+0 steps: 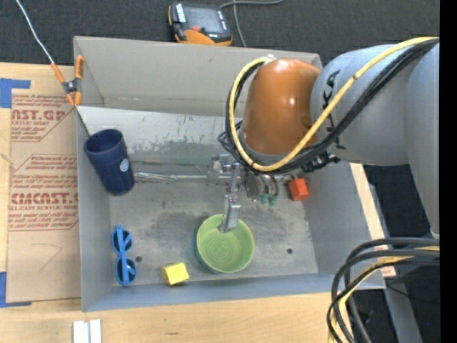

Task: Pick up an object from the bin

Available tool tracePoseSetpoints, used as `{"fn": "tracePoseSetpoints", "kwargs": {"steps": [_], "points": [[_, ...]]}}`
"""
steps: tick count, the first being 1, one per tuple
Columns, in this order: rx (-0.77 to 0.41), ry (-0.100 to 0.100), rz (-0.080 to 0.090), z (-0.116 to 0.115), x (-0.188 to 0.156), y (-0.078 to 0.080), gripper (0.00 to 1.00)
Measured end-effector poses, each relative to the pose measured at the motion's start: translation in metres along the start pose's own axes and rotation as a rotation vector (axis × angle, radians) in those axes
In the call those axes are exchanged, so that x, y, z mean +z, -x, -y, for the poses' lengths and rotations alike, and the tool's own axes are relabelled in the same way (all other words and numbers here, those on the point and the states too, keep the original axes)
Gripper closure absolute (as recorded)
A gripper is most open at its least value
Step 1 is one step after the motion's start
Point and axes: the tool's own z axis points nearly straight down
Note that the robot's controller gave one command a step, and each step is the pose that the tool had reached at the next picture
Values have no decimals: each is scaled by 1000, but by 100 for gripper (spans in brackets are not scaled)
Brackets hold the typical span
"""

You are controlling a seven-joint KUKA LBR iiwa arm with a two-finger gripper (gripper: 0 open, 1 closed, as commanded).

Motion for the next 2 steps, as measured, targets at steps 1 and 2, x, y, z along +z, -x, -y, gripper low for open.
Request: {"fn": "tracePoseSetpoints", "kwargs": {"steps": [1, 2], "points": [[-50, -2, -5, 31, 32, -39, 0], [54, -1, -8, 34, 90, -18, 0]]}}
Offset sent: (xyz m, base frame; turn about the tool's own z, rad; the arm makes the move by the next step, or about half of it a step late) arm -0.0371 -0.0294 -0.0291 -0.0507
